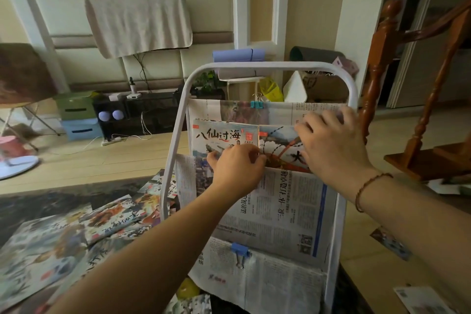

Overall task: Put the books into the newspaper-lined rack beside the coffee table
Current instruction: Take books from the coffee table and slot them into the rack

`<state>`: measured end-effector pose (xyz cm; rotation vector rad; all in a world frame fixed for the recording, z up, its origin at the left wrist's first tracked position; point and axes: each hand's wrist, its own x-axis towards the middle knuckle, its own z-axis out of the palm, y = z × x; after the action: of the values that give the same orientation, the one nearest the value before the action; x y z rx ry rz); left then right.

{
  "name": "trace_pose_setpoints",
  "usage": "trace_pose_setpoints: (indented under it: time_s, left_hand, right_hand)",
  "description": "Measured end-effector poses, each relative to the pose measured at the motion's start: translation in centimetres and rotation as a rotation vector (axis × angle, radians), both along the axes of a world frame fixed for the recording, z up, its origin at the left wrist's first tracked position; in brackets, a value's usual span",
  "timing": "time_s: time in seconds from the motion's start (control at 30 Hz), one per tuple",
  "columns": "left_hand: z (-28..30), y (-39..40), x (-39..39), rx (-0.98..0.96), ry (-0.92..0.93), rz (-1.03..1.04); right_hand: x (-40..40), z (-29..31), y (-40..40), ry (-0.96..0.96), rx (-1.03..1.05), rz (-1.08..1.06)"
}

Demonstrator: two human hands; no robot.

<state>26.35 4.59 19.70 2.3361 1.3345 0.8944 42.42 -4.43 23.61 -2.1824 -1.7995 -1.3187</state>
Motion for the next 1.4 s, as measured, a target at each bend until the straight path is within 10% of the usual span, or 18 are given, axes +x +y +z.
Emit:
trace_pose_setpoints:
  time_s: [0.53,0.77,1.1,1.4]
  left_hand:
    - [0.1,-0.5,-1.2,0.004,-0.05,-0.048]
    - [-0.9,-1.4,-10.0,0.1,-0.153,-0.042]
    - [-8.8,-4.1,-36.5,-0.091,0.033,0.461]
    - [-17.2,-10.3,-53.2,-0.488,0.253,0.753]
  right_hand:
    - [-1.2,0.9,-0.2,0.064,0.001,0.0]
    - [-10.2,-0.7,1.1,0.245,0.103,0.491]
    - [-32.9,-11.1,4.3,0.537,-0.442,0.845]
    - [-48.2,-19.2,5.1,0.977,-1.094,0.743]
